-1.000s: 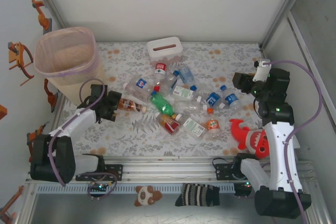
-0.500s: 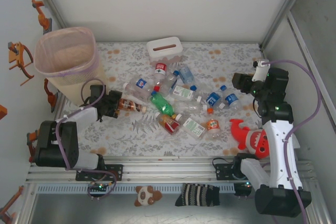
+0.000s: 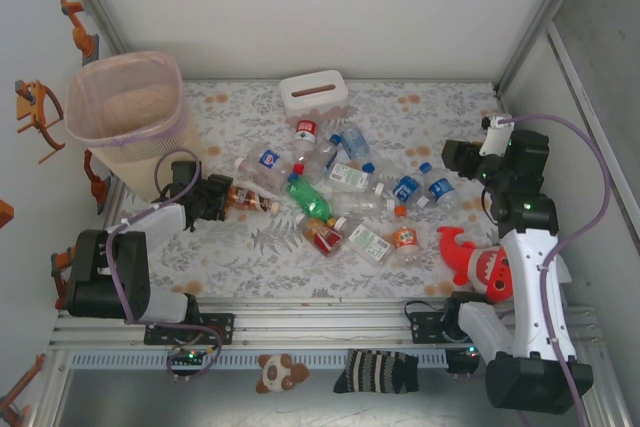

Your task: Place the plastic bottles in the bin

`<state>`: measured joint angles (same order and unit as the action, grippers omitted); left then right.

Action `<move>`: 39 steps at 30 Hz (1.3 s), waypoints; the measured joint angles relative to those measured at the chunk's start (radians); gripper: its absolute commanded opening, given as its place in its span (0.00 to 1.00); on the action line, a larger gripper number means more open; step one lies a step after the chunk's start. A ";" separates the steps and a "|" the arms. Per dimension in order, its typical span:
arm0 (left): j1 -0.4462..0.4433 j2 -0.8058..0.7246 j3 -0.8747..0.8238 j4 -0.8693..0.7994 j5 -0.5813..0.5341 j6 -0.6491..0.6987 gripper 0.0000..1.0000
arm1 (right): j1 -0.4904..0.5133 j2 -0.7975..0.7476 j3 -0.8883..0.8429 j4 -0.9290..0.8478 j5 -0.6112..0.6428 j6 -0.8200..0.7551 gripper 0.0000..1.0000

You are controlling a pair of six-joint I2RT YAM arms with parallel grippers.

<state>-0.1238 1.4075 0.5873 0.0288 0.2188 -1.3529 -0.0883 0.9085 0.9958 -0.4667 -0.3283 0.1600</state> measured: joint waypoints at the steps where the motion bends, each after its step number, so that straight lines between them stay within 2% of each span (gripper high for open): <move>1: 0.000 0.000 0.000 0.000 0.000 0.000 0.59 | 0.000 0.000 0.000 0.000 0.000 0.000 0.61; 10: 0.000 -0.055 0.002 -0.039 0.006 0.016 0.54 | 0.000 0.000 0.000 0.000 0.000 0.000 0.61; 19: -0.008 -0.224 0.077 -0.201 0.006 0.145 0.53 | 0.000 0.000 0.000 0.000 0.000 0.000 0.61; 29: -0.035 -0.435 0.284 -0.406 -0.001 0.434 0.49 | 0.000 0.000 0.000 0.000 0.000 0.000 0.61; 39: -0.034 -0.479 0.598 -0.571 0.007 0.836 0.47 | 0.001 0.000 0.000 0.000 0.000 0.000 0.61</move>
<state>-0.1577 0.9287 1.1851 -0.5423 0.2256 -0.5171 -0.0872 0.9085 0.9958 -0.4671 -0.3286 0.1600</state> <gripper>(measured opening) 0.498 0.608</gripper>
